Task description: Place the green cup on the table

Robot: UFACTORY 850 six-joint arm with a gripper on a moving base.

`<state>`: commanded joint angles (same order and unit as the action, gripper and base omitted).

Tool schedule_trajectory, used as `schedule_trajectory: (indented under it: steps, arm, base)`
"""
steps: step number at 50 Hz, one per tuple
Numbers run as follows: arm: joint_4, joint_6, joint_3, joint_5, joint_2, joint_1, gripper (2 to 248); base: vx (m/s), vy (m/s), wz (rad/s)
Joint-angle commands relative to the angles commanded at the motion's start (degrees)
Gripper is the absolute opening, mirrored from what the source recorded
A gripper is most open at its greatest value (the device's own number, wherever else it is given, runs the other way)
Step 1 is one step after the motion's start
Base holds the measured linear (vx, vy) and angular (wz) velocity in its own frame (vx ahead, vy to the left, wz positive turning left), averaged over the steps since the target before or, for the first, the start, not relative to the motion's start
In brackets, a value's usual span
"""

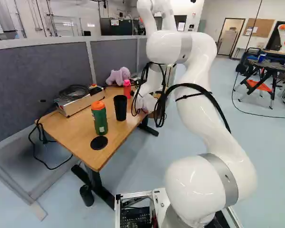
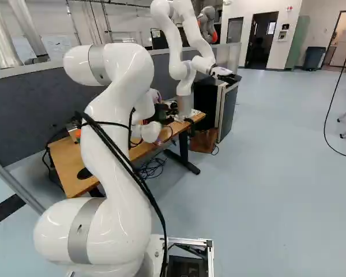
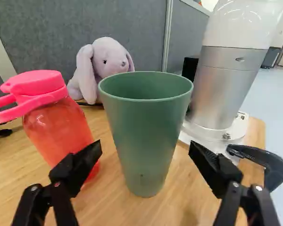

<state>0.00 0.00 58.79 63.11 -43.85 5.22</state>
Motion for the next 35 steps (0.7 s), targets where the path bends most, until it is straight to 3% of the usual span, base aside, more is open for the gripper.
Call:
schedule_trajectory:
  steps: [14,35]
  arm:
    - [0.0,0.0,-0.47,0.0,0.82,0.04,247]
    - [0.0,0.0,-5.79,0.0,6.71,0.62,247]
  base:
    - [0.0,0.0,0.0]
    - [0.0,0.0,0.0]
